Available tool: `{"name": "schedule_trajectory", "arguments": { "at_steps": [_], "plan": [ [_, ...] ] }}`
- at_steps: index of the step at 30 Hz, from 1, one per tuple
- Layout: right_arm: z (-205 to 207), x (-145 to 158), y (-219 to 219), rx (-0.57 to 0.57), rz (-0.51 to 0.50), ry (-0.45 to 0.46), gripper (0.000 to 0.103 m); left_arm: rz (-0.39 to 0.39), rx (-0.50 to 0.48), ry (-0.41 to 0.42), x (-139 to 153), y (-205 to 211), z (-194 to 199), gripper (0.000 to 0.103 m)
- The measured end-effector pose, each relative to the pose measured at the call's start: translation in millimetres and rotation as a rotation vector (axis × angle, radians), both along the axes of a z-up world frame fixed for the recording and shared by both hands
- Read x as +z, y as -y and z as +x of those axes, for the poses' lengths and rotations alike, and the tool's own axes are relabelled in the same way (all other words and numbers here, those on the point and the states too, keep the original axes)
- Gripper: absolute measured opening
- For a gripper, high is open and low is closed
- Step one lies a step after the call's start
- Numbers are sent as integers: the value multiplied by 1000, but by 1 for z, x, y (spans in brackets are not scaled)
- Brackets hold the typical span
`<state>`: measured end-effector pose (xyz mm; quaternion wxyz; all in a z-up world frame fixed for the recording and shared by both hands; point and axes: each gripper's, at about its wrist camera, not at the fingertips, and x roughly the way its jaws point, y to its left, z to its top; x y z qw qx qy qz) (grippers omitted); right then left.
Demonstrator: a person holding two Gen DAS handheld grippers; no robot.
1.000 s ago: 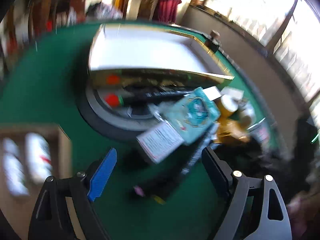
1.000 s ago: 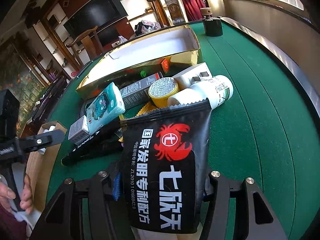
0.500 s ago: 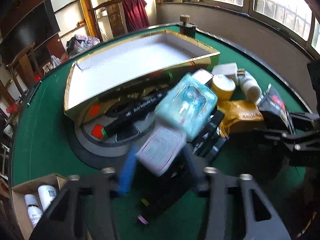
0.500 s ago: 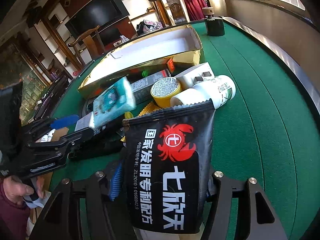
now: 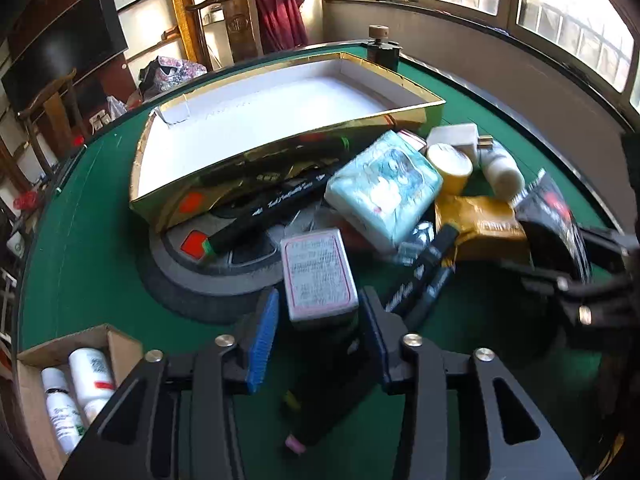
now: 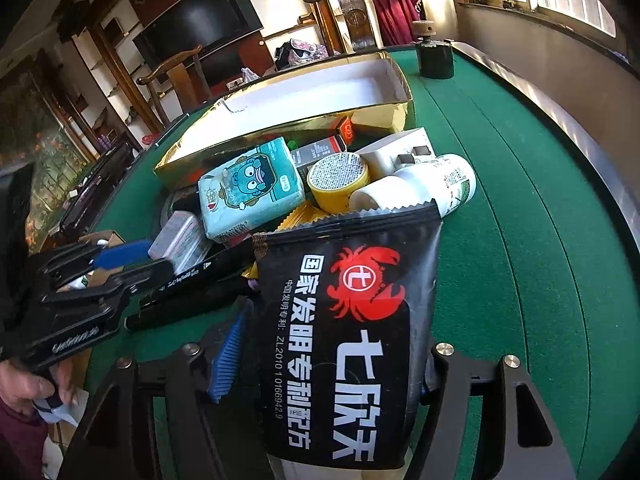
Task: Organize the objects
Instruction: 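Grasp the small white printed box with the left gripper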
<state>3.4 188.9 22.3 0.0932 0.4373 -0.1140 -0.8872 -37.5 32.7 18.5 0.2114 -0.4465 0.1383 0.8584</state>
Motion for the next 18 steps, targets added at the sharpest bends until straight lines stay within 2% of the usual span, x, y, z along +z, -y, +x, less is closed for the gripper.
{"name": "schedule_trajectory", "arguments": {
  "at_steps": [4, 5, 9, 13, 16, 18],
  "plan": [
    [1, 0, 1, 3, 1, -1, 73, -50, 33, -15, -8, -10, -2, 41],
    [1, 0, 0, 6, -2, -1, 74, -58, 41, -10, -11, -11, -2, 34],
    [2, -1, 1, 14, -3, -1, 76, 13, 72, -22, -1, -1, 10, 33],
    [4, 0, -6, -9, -37, 9, 76, 103, 74, -84, 32, 18, 39, 33],
    [10, 0, -22, -64, -130, 27, 78, 159, 80, -117, 56, 36, 65, 33],
    [17, 1, -24, -80, -133, 31, 78, 193, 86, -135, 68, 51, 84, 33]
  ]
}}
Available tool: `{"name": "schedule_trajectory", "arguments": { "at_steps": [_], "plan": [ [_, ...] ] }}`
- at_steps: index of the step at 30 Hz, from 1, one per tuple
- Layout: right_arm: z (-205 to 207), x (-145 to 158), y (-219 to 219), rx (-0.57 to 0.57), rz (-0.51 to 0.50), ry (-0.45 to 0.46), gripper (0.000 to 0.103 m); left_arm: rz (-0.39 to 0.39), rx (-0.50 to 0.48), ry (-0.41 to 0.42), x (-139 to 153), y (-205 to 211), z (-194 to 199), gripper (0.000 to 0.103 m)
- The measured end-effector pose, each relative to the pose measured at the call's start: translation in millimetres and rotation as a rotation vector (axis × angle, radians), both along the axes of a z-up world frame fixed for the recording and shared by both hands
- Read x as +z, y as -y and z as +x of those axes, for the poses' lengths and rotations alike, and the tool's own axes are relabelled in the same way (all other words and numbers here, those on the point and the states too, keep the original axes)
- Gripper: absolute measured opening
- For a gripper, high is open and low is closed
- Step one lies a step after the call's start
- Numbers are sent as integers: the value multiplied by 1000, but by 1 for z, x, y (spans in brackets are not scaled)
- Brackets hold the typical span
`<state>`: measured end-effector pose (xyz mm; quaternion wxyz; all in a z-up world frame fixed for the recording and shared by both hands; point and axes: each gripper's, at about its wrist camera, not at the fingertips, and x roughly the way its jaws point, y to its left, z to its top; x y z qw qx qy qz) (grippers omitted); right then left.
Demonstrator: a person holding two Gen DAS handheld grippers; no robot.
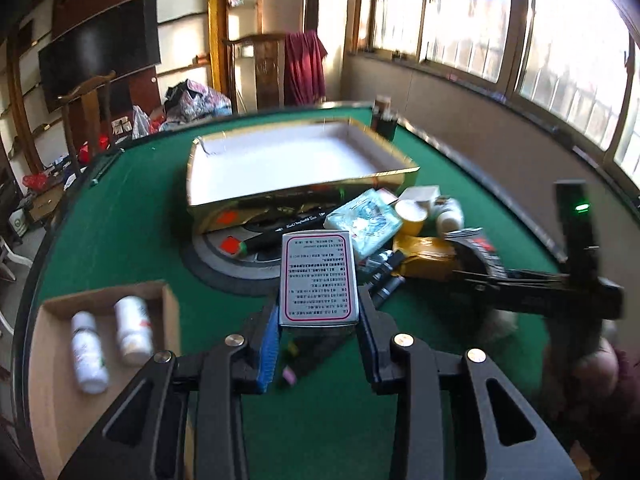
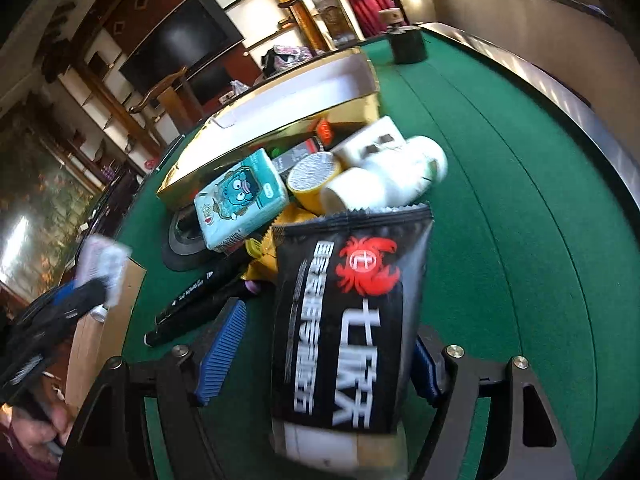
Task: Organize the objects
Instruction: 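Grasp the small white printed box with the left gripper, then carry the white box and black pouch into the cardboard box and release both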
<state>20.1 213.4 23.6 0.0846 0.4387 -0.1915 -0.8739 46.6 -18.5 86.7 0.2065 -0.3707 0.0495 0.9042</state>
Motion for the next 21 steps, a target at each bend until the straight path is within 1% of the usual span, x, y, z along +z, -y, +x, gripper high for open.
{"name": "schedule_trajectory", "arguments": {
  "at_steps": [3, 6, 8, 9, 12, 15, 18, 21],
  "plan": [
    [9, 2, 5, -10, 45, 8, 78, 60, 22, -10, 9, 25, 24, 33],
    [10, 3, 15, -16, 123, 15, 77, 114, 60, -1, 12, 50, 38, 34],
    [9, 4, 18, -28, 164, 25, 51, 138, 100, 2, 11, 72, 47, 34],
    [10, 4, 20, -21, 173, 35, 48, 143, 119, 3, 11, 82, 52, 34],
    [19, 11, 20, -15, 160, 17, 47, 131, 177, -7, 10, 113, 65, 34],
    [32, 28, 26, 17, 146, -22, 47, 107, 234, -12, 8, 143, 73, 34],
    [40, 50, 41, 75, 97, -58, 48, 82, 293, -6, 6, 170, 74, 34],
    [41, 69, 68, 159, 32, -79, 48, 66, 348, 7, 5, 198, 73, 34]
  ]
}}
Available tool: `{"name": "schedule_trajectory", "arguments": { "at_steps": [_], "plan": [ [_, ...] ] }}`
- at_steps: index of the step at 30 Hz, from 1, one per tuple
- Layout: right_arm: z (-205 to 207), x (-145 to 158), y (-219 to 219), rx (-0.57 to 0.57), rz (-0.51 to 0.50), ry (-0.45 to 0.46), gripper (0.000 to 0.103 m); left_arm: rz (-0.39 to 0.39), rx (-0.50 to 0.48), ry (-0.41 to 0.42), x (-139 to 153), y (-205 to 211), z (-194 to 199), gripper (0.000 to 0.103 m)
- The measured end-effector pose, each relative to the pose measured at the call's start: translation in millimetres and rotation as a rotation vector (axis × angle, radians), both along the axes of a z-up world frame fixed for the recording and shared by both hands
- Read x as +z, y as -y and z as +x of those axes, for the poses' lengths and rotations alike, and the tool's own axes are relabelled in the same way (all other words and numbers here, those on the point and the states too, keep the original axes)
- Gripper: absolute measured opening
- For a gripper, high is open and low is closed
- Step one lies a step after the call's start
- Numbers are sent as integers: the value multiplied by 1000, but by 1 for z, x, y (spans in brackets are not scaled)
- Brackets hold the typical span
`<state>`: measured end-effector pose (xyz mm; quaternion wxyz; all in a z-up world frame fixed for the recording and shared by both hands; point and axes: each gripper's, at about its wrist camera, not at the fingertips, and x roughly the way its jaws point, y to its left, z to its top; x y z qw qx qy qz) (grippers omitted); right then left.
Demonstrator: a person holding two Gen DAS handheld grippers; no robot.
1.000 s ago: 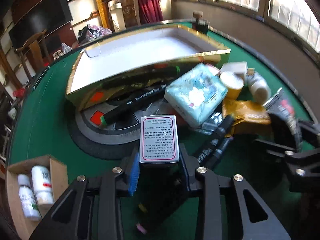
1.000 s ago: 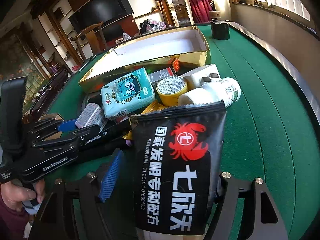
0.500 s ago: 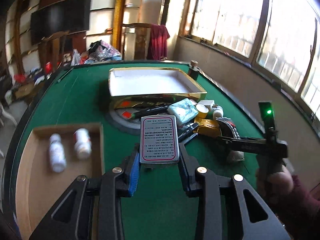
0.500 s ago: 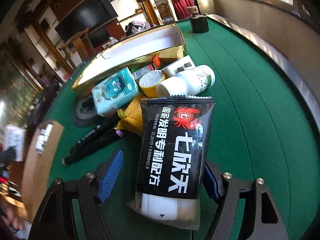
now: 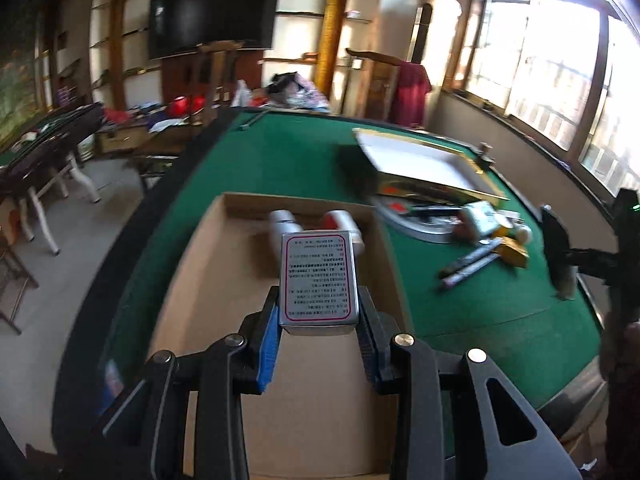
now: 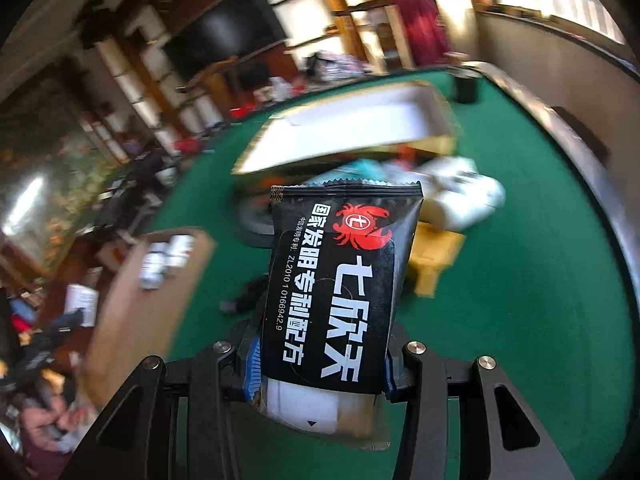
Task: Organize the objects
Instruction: 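Carry the white box and black pouch into the cardboard box and release both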
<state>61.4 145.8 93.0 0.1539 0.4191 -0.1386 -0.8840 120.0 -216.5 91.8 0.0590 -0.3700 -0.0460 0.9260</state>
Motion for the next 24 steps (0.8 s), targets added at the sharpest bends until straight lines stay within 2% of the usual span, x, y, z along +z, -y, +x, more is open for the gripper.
{"name": "schedule_trajectory", "arguments": {
  "at_steps": [4, 11, 17, 24],
  "plan": [
    [-12, 13, 49, 124, -77, 31, 48, -35, 44, 16, -5, 20, -8, 34],
    [-40, -2, 150, 293, -139, 140, 48, -82, 60, 88, -26, 36, -50, 34],
    [-64, -28, 229, 377, -98, 219, 49, -103, 67, 144, -43, 42, -96, 34],
    [-85, -47, 269, 385, -33, 239, 49, -98, 82, 184, -62, 49, -127, 34]
  ]
}}
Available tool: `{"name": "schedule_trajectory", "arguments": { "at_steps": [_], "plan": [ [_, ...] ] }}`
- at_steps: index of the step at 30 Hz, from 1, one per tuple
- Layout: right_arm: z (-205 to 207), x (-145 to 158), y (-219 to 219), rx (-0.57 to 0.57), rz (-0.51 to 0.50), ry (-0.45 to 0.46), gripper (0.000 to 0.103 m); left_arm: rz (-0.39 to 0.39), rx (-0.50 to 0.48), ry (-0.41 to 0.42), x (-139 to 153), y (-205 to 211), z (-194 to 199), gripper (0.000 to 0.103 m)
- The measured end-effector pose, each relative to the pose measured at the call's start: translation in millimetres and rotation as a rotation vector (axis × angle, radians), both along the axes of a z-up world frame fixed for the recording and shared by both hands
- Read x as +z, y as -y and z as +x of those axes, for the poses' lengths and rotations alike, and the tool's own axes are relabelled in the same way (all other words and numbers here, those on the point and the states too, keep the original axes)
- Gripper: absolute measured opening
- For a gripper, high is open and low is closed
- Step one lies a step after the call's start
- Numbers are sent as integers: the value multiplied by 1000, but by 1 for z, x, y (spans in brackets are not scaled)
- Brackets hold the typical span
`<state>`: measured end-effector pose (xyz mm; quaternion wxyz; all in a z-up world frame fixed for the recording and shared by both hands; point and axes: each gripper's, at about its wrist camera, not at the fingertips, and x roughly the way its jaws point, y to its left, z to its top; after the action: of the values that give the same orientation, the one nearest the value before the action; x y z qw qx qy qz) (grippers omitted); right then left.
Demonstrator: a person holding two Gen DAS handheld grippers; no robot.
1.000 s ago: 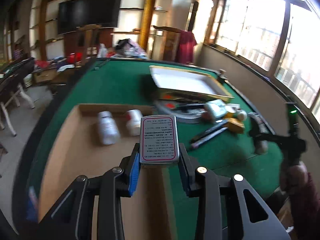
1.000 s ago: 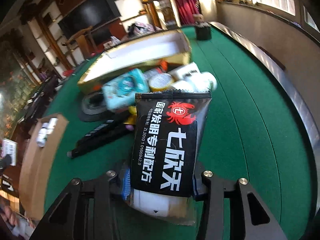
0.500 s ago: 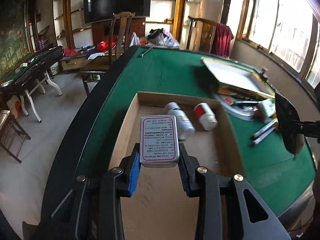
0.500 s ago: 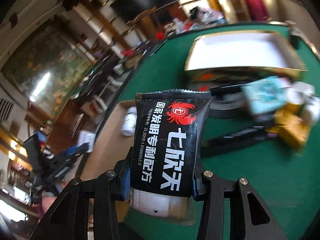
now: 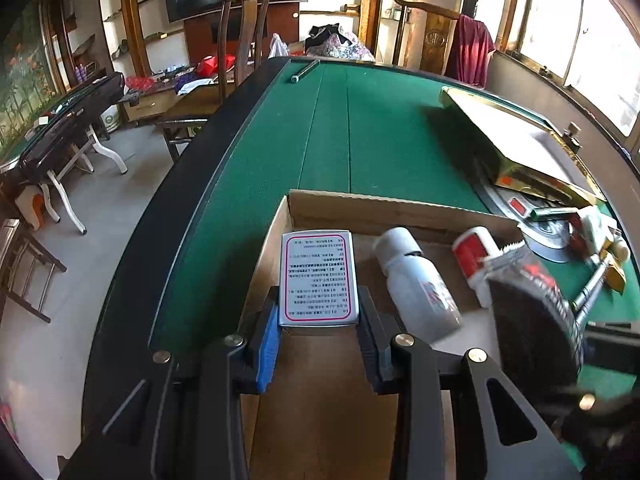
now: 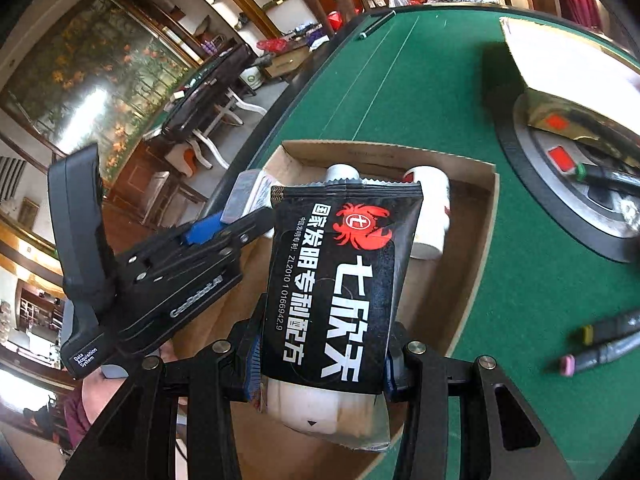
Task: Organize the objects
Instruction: 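Carry the white box and black pouch into the cardboard box and release both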
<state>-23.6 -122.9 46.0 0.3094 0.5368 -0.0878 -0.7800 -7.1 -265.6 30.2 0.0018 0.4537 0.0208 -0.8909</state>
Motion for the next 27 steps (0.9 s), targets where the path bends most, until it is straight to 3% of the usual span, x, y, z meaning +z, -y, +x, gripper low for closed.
{"name": "schedule_trajectory", "arguments": {
  "at_steps": [7, 9, 12, 16, 21, 27],
  "plan": [
    [-9, -17, 16, 9, 58, 2, 49, 24, 9, 6, -9, 2, -6, 34],
    [-10, -21, 15, 3, 73, -4, 49, 39, 19, -5, -5, 6, -4, 48],
    [-11, -25, 16, -6, 93, -8, 50, 84, 22, -24, 1, 10, 1, 59],
    [-7, -23, 14, -23, 118, -26, 51, 86, 44, -73, 17, 10, 12, 72],
    [-3, -18, 10, -38, 100, -37, 64, 111, 56, -123, 36, 8, 29, 81],
    [14, 16, -19, -99, 86, -174, 75, 119, 94, -163, 53, 9, 53, 85]
  ]
}}
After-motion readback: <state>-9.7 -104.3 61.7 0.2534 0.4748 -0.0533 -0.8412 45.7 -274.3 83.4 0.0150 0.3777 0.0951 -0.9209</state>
